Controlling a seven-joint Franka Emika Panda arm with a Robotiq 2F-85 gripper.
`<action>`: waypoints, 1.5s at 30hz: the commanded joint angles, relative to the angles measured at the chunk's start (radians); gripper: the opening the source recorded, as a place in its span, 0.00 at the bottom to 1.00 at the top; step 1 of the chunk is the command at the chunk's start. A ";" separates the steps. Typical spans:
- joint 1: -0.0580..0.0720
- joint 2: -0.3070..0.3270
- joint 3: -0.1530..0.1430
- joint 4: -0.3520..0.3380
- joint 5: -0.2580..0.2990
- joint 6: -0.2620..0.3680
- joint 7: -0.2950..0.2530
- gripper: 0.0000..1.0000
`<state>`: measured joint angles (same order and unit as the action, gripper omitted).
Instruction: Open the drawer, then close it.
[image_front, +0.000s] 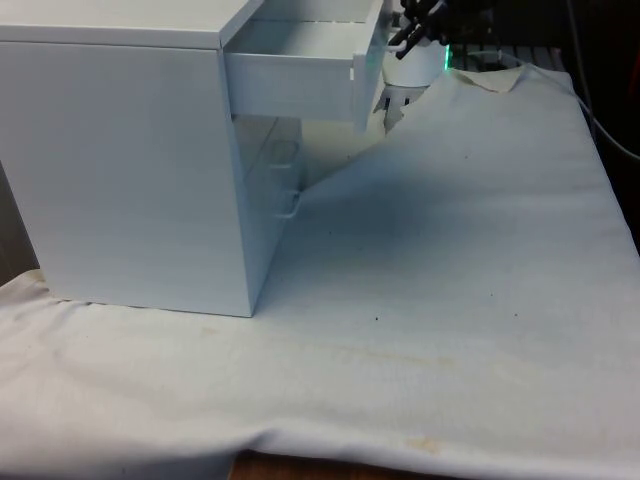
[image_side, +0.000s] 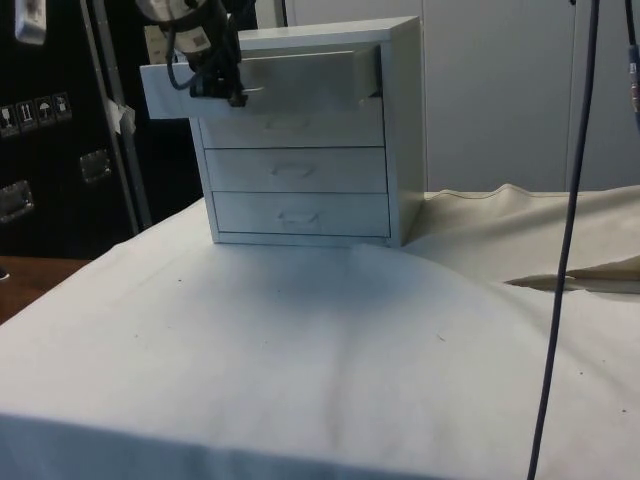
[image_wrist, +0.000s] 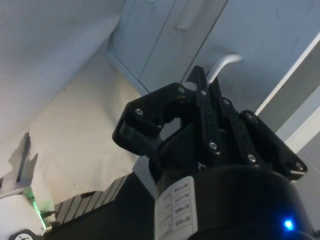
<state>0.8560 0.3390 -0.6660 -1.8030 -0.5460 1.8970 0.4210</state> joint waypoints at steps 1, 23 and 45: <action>0.007 0.005 0.001 0.010 -0.007 -0.015 0.005 0.00; 0.008 0.047 0.064 0.067 -0.036 -0.083 0.056 0.13; 0.010 0.055 0.097 0.082 -0.030 -0.099 0.097 1.00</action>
<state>0.8650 0.3870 -0.5690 -1.7290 -0.5800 1.8070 0.5160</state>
